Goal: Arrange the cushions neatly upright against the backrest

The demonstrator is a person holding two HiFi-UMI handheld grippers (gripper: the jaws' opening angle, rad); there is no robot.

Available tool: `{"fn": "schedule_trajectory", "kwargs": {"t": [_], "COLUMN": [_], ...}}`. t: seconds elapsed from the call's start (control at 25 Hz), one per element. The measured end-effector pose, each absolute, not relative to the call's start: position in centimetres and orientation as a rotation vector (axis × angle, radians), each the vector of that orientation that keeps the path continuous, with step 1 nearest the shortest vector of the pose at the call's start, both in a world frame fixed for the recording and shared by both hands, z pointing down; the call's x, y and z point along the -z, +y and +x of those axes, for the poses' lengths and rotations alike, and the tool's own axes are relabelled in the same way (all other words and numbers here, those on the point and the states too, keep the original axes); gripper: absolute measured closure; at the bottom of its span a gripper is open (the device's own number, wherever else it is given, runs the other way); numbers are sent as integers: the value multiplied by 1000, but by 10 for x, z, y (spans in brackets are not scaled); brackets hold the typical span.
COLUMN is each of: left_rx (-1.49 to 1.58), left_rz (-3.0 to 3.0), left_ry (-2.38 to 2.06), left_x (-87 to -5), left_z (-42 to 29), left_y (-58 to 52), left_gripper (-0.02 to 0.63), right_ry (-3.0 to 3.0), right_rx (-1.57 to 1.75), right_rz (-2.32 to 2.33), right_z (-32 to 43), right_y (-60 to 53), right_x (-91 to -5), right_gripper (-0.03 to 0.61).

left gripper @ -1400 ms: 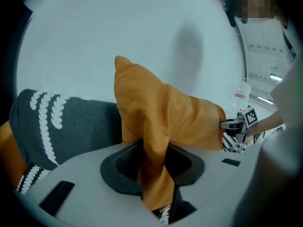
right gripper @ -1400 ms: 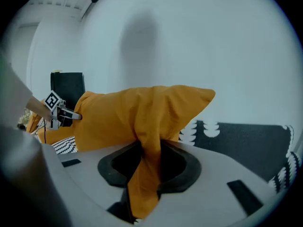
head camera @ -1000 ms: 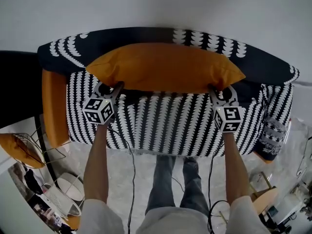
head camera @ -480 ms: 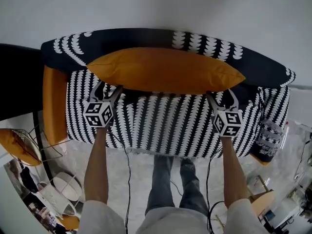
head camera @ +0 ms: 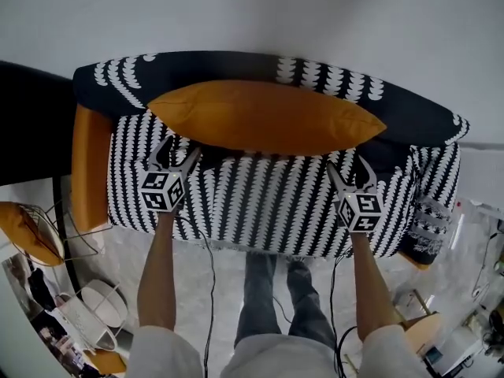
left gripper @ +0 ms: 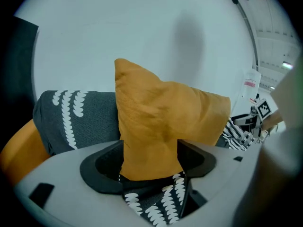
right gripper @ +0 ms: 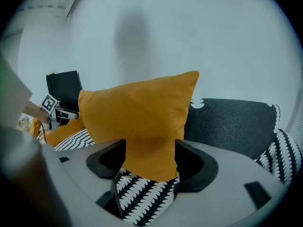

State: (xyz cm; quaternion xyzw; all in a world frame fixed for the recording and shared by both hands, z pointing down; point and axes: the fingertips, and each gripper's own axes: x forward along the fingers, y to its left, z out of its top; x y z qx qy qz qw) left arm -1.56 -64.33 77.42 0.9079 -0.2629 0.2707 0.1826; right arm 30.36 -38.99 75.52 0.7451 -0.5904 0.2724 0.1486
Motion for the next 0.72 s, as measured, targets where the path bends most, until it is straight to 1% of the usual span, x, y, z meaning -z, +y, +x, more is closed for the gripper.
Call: {"fn": "schedule_trajectory", "kwargs": {"t": [0.24, 0.28, 0.32, 0.36, 0.44, 0.48, 0.56, 0.72], "left_rx": [-714, -687, -658, -634, -599, -587, -577, -536], "left_rz": [2614, 2621, 2630, 2642, 2678, 2699, 2732, 2767], "left_ry": [-745, -737, -727, -717, -711, -713, -728, -756], "left_x": [-746, -738, -729, -720, -701, -691, -674, -637], "left_z": [-17, -13, -10, -6, 1, 4, 9, 17], "left_y": [-607, -600, -592, -583, -567, -560, -549, -530], "left_gripper": [268, 269, 288, 361, 515, 560, 583, 584], "right_ry": [-1763, -1771, -1778, -1786, -1832, -1866, -1933, -2016], "right_rx": [-750, -745, -740, -736, -733, -726, -704, -645], "right_rz": [2129, 2128, 2130, 2132, 2129, 2121, 2103, 2094], "right_z": [295, 293, 292, 290, 283, 279, 271, 263], "right_y": [-391, -389, -386, -382, -376, -374, -370, -359], "right_x": [-725, -719, -712, -705, -689, -681, -665, -633], "right_gripper": [244, 255, 319, 434, 534, 534, 548, 549]}}
